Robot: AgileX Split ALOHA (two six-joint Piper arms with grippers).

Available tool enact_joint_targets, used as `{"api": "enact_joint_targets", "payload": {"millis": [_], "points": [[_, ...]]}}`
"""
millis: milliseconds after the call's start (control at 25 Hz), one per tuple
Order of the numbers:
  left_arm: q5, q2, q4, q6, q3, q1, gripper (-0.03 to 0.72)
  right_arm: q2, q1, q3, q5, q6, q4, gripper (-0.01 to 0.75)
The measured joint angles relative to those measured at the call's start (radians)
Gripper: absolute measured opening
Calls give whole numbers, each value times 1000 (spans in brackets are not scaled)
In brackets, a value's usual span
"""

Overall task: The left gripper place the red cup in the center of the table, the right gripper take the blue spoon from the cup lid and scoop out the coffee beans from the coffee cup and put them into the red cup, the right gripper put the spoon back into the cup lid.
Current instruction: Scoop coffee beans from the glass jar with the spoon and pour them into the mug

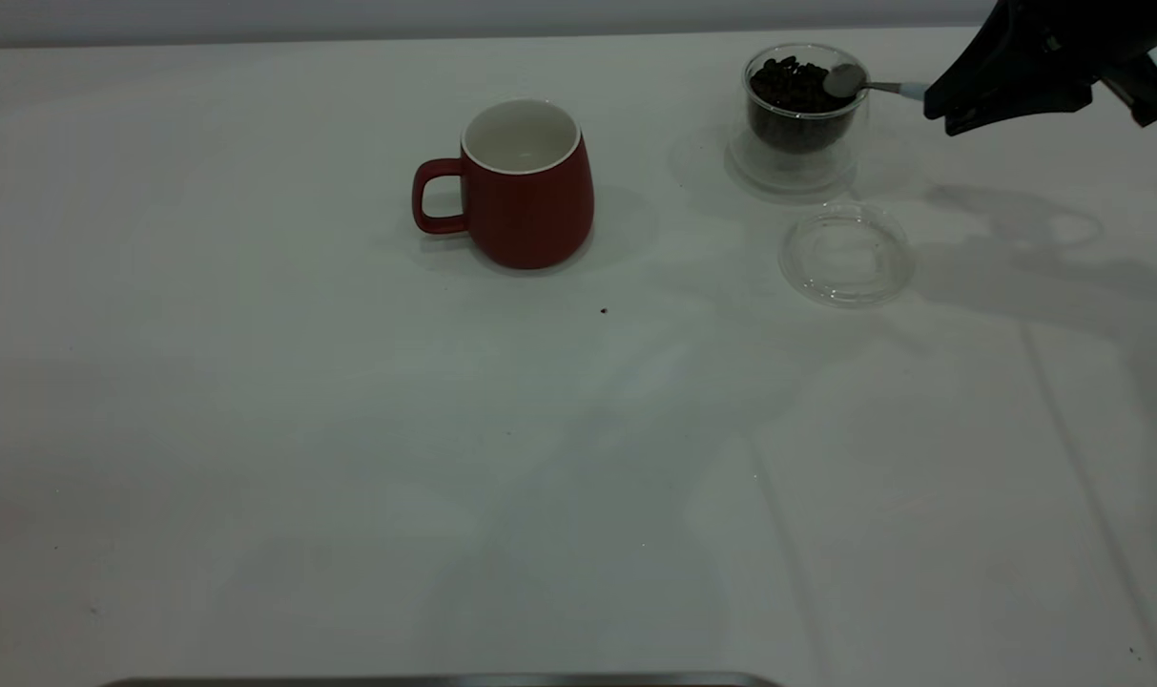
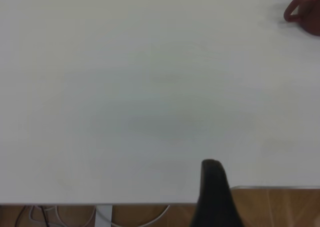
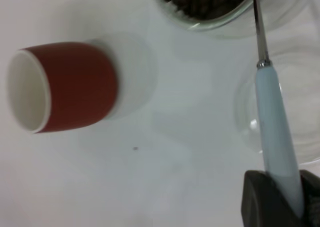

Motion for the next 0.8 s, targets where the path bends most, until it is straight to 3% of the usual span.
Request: {"api": "enact_joint_targets", "payload": {"millis": [320,800], "points": [[0,0,0,0,0,0,587,71,20,-95,4,83,-91,111],[0,-1,0,0,0,0,587,80,27,-103,58,98,-84,110]]}}
